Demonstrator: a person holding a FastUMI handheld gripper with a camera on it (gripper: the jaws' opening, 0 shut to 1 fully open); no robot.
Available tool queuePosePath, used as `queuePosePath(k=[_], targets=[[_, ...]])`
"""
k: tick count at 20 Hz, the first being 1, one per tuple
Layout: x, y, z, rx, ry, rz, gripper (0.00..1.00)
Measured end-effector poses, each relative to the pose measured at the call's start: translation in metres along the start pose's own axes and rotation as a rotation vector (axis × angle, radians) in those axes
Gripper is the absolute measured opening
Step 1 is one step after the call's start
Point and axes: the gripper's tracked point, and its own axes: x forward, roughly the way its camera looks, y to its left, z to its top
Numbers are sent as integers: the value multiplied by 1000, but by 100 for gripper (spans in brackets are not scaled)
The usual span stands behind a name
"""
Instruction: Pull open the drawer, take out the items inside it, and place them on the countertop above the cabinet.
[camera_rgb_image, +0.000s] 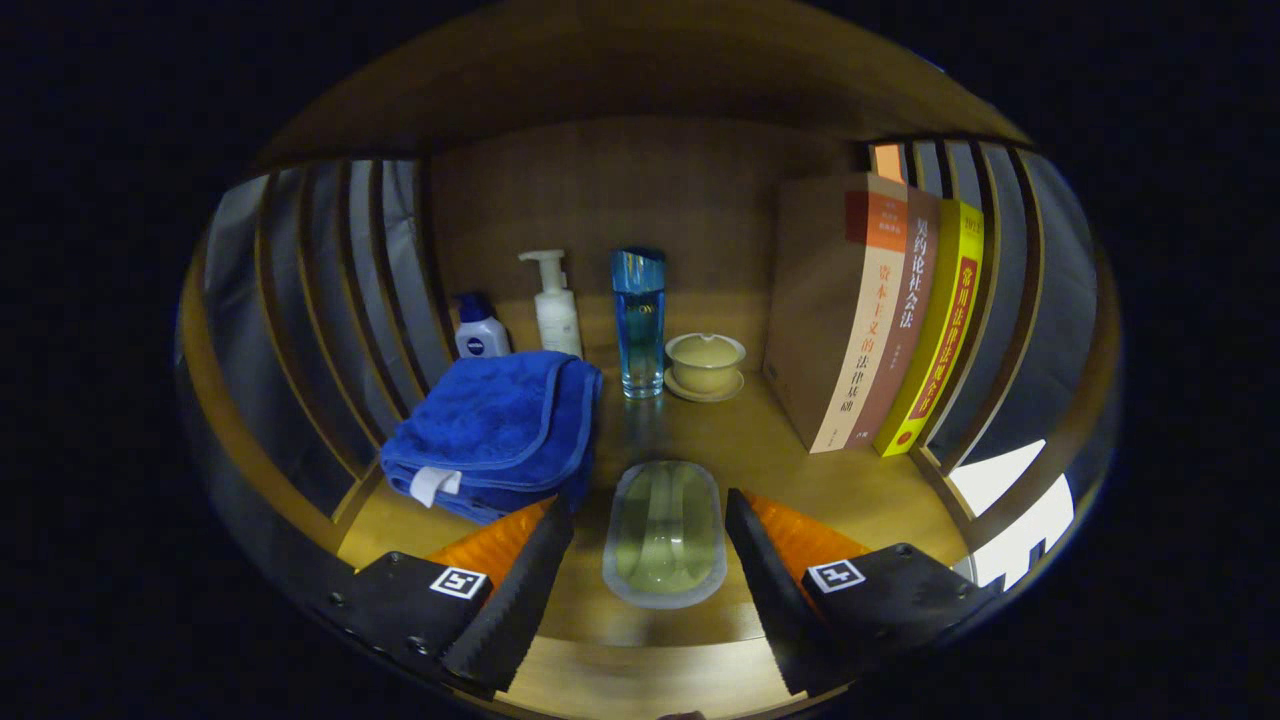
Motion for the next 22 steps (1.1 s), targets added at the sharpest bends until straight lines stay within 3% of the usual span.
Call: queuePosePath(k=[5,12,22], targets=[[-92,14,34,13,-172,60,100],[-207,9,27,35,-346,103,100],[-279,2,-27,36,-416,78,100]])
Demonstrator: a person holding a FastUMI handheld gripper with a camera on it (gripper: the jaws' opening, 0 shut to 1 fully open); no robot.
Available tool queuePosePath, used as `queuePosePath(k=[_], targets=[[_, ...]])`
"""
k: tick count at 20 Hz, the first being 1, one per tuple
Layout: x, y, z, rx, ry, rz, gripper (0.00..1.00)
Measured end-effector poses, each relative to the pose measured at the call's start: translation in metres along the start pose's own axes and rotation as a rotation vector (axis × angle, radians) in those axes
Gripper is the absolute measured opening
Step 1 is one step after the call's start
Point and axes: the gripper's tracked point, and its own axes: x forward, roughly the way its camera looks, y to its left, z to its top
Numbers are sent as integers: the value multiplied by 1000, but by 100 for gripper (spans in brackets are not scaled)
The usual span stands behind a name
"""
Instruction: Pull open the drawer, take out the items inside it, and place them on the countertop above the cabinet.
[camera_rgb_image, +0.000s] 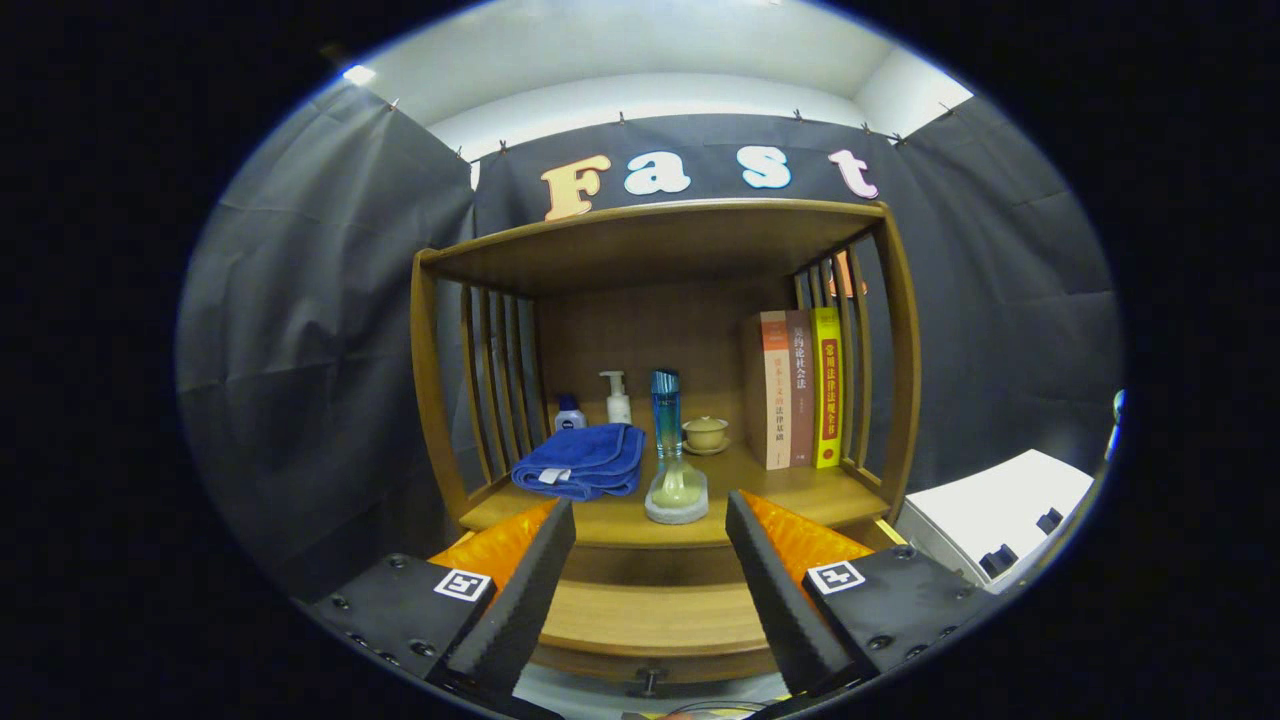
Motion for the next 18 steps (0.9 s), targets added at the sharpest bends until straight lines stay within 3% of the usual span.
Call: queuePosePath(k=[7,18], targets=[[-46,30,-31,-40,-24,38,100],[-73,43,-57,-93,-48,62,99]])
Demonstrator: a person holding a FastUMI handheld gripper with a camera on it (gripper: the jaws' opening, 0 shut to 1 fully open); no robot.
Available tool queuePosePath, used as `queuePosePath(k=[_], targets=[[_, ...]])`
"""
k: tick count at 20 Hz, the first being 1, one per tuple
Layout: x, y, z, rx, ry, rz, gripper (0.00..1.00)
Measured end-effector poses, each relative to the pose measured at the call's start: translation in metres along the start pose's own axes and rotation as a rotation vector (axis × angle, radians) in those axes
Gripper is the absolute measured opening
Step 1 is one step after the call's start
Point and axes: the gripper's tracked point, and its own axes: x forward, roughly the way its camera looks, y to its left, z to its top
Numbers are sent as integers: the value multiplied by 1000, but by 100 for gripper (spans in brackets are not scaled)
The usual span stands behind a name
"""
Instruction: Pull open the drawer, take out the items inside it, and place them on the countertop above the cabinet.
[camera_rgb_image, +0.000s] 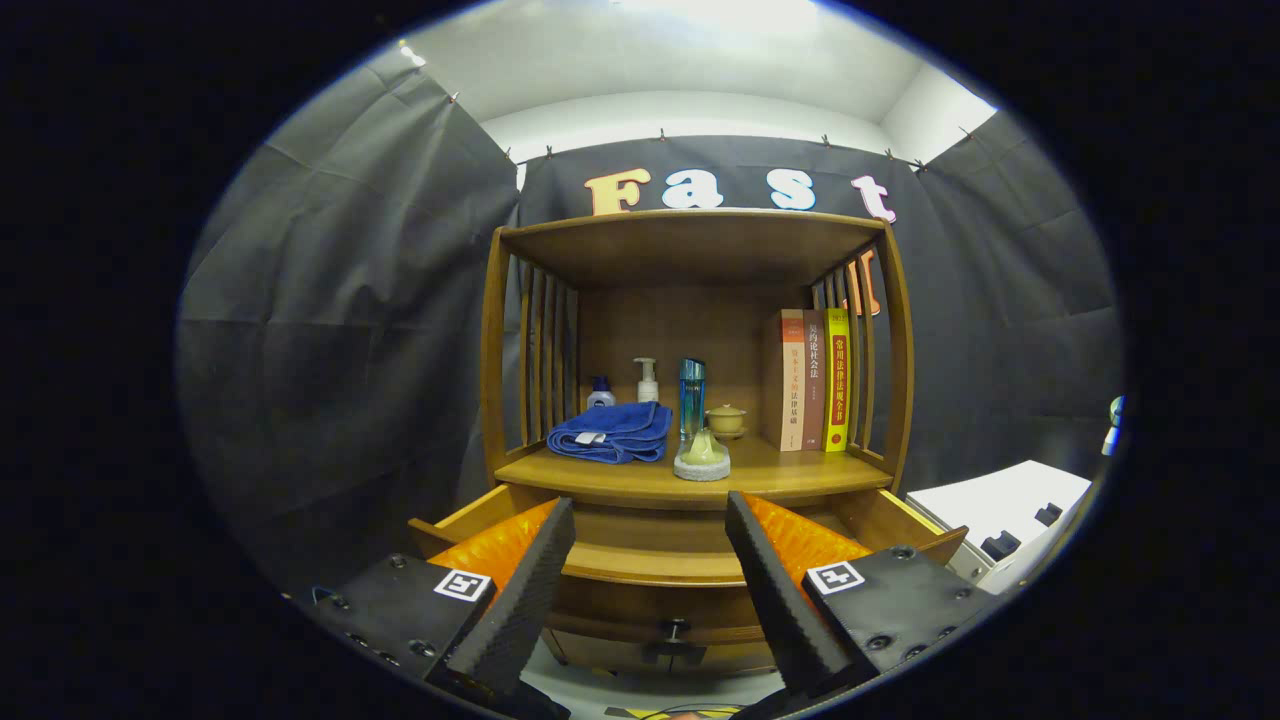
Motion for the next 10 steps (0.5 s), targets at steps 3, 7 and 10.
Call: queuePosePath(k=[3,7,10], targets=[[0,2,-24,12,15,7,99],[3,-8,-55,28,43,6,99],[6,-7,-81,23,64,12,99]])
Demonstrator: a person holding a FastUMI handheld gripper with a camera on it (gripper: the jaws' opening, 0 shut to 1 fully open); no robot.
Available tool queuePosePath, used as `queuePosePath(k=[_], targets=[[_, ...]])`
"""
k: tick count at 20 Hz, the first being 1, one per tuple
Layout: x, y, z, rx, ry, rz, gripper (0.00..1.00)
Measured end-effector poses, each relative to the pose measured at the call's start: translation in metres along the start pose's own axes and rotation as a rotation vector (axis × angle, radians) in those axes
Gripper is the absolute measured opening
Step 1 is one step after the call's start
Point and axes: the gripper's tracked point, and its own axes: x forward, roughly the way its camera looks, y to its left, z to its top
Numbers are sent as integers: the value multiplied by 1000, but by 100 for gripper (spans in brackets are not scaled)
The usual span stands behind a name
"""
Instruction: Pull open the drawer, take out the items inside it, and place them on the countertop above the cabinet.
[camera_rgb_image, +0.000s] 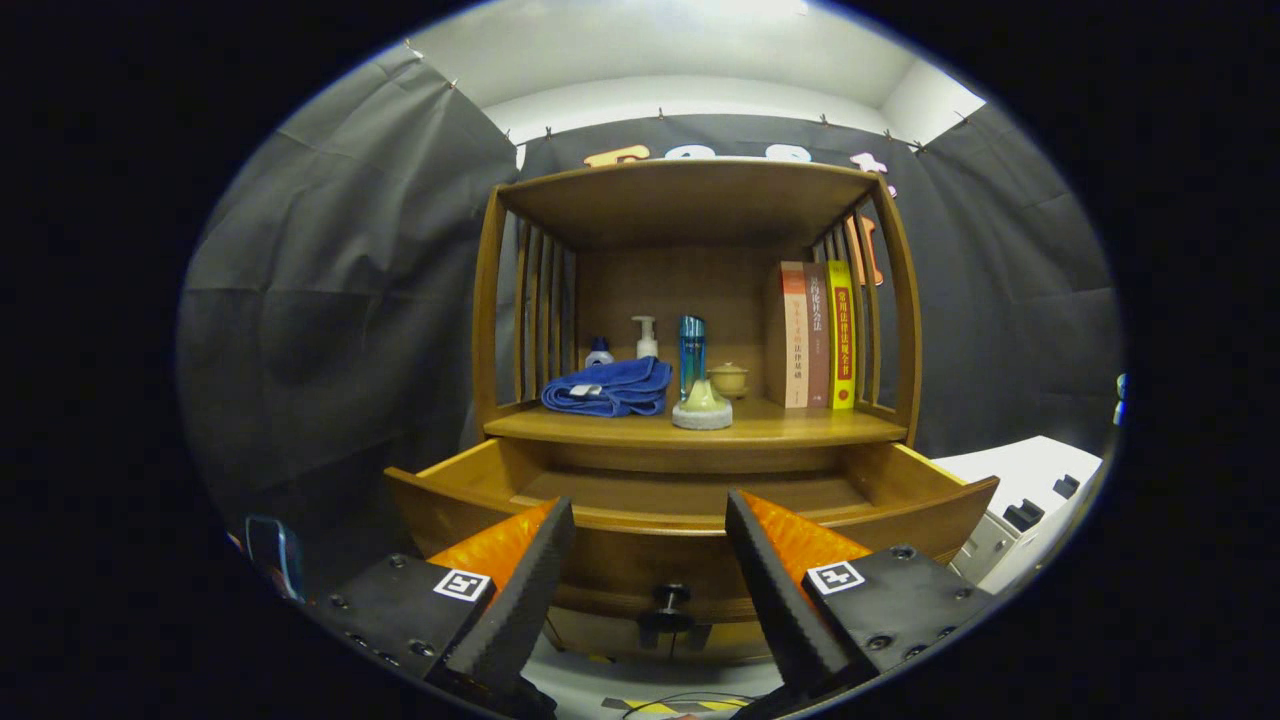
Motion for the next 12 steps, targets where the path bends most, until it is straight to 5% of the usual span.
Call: queuePosePath(k=[12], targets=[[16,3,-58,9,58,11,99]])
